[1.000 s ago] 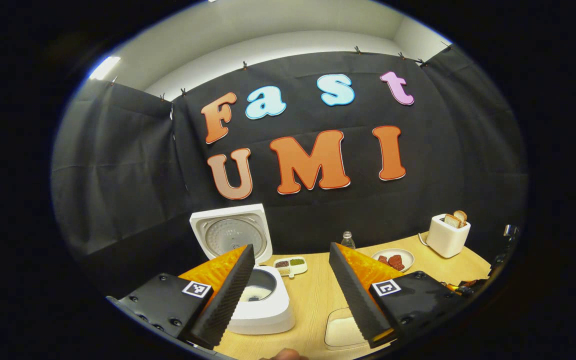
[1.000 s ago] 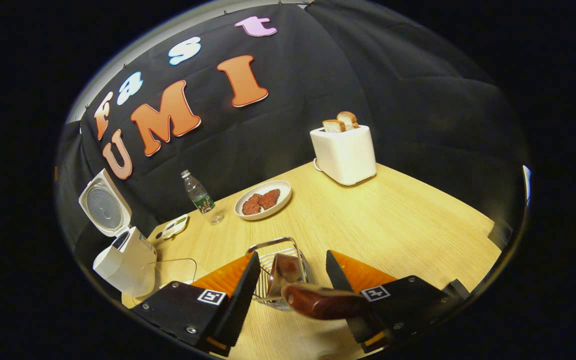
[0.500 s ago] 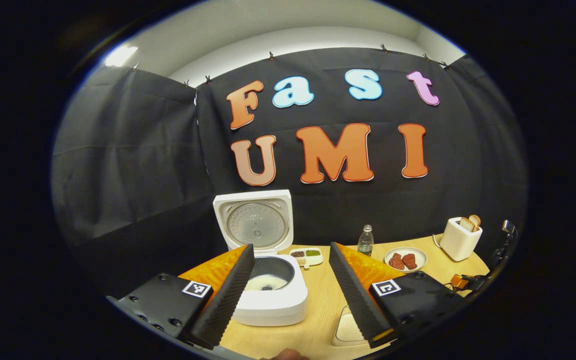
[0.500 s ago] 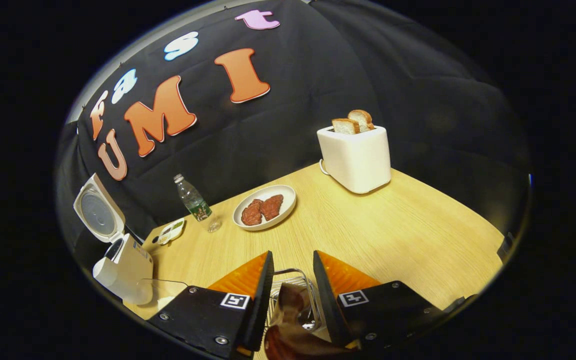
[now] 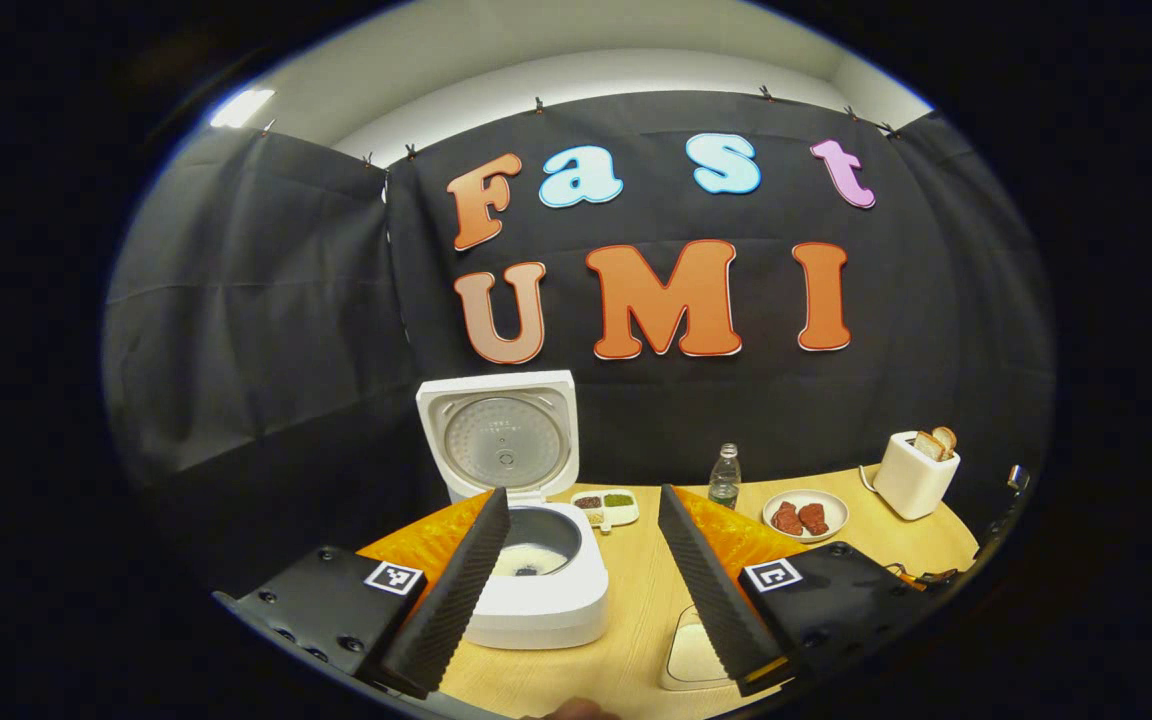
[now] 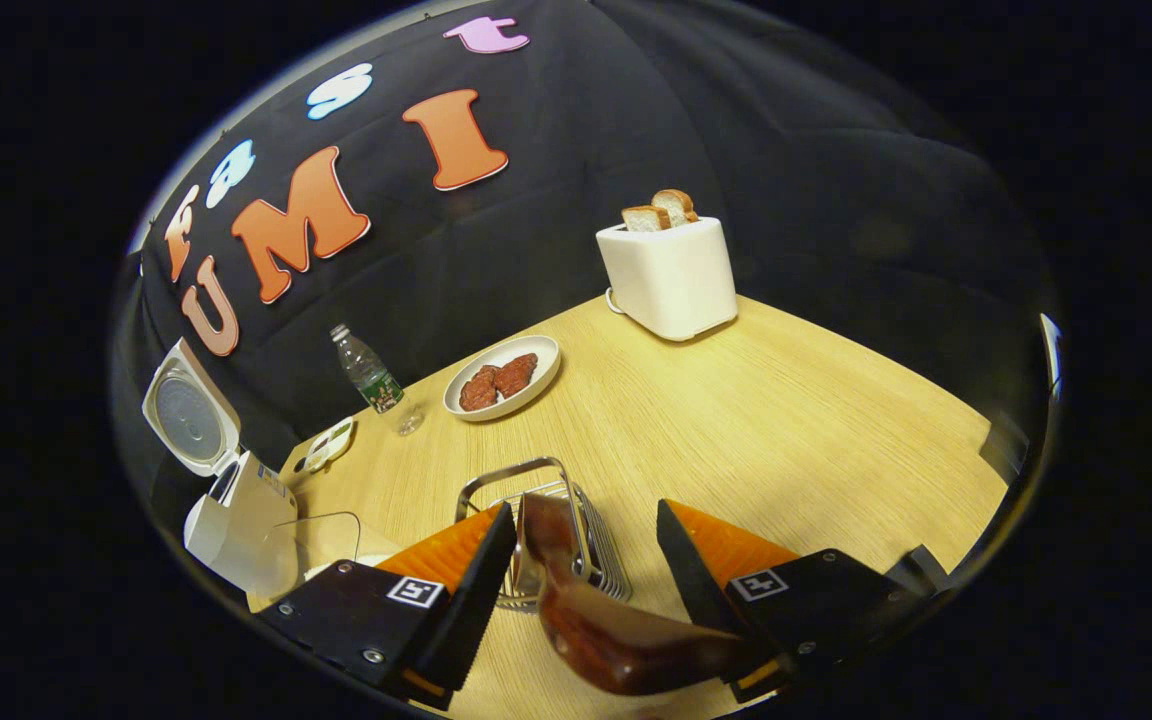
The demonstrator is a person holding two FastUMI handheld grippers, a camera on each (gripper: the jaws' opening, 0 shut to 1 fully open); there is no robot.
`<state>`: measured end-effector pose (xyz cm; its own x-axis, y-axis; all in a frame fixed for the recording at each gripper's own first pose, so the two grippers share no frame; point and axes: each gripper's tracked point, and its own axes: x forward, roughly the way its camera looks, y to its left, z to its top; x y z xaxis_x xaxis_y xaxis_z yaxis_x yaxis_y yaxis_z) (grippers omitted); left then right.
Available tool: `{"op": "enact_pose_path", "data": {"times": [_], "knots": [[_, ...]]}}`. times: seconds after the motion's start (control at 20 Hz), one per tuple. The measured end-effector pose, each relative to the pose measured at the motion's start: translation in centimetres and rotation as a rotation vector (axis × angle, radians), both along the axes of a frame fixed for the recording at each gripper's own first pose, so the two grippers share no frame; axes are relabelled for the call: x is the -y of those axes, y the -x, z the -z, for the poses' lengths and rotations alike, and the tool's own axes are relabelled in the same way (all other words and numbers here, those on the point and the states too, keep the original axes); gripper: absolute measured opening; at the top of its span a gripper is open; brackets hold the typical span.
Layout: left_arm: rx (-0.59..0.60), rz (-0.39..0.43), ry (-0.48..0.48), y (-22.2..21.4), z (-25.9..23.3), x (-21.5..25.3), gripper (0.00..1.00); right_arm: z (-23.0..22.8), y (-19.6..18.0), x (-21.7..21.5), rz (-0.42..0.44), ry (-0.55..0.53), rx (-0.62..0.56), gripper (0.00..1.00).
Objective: Close the left gripper, press the button to open the rice cooker; take a wooden spoon from the chopstick holder with the right hand, scoop a spoonful of rice and pour it into the rice cooker, then put the wooden spoon back into the chopstick holder.
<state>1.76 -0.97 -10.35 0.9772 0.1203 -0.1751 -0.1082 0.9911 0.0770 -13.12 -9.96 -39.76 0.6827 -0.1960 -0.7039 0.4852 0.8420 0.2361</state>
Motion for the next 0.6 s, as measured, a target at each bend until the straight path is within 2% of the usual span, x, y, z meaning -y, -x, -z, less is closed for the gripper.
{"op": "enact_pose_path", "data": {"times": [0.05, 0.1, 0.15, 0.25, 0.3, 0.4, 0.5, 0.6], "knots": [[0.001, 0.013, -0.002, -0.2, 0.0, 0.3, 0.96, 0.0, 0.5, -0.3, 0.011, -0.009, 0.001, 0.93], [0.002, 0.027, -0.005, -0.3, 0.0, 0.7, 1.0, 0.2, 1.3, -0.5, 0.033, -0.026, -0.012, 0.94], [0.002, 0.04, -0.011, -0.4, 0.0, 1.0, 0.96, 0.2, 1.8, -0.6, 0.064, -0.057, -0.01, 0.94], [0.007, 0.059, -0.031, -0.6, -0.2, 1.3, 0.96, -0.1, 2.1, -0.3, 0.118, -0.066, 0.027, 0.94], [0.008, 0.07, -0.039, -0.6, -0.3, 1.5, 1.0, -0.1, 2.1, -0.3, 0.129, -0.067, 0.033, 0.93], [0.009, 0.091, -0.055, -0.7, -0.3, 1.7, 0.96, -0.8, 1.7, -0.5, 0.156, -0.073, 0.061, 0.86], [0.009, 0.101, -0.066, -1.0, -0.4, 1.7, 1.0, -1.6, 1.1, -0.4, 0.172, -0.059, 0.087, 0.72], [0.01, 0.109, -0.064, -1.1, -0.3, 1.7, 1.0, -2.8, -0.1, 0.1, 0.175, -0.012, 0.131, 0.49]]}}
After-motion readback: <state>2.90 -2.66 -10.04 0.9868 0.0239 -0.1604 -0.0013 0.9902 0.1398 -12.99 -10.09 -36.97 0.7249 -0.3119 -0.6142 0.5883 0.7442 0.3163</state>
